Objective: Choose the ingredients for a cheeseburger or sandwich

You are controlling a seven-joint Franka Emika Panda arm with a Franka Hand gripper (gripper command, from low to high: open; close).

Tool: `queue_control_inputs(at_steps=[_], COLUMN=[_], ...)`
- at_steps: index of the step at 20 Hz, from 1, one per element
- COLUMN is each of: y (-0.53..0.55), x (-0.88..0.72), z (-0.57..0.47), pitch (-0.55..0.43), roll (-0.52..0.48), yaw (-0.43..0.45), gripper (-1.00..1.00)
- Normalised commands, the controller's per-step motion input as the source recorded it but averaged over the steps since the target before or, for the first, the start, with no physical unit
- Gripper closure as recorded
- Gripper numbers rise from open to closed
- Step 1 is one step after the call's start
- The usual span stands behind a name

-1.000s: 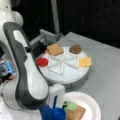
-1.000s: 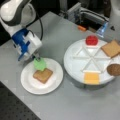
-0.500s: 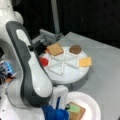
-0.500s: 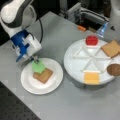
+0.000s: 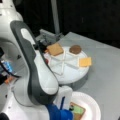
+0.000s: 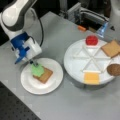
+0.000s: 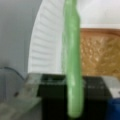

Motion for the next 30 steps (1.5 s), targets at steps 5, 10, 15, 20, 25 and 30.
queue_control_inputs(at_steps=[5, 10, 15, 20, 25, 30], y=[-0.16, -0.15, -0.13, -0.09, -0.07, -0.04], x=[0.24, 0.16, 0.09, 0.03, 0.00, -0.03], z=[-0.03, -0.05, -0.05, -0.07, -0.07, -0.07], pitch=[-0.013, -0.014, -0.028, -0.042, -0.052, -0.062], roll=[0.087, 0.031, -0.003, -0.012, -0.046, -0.095], yaw=[0.174, 0.184, 0.178, 0.176, 0.178, 0.174], gripper=[1.00, 1.00, 1.00, 1.00, 1.00, 1.00])
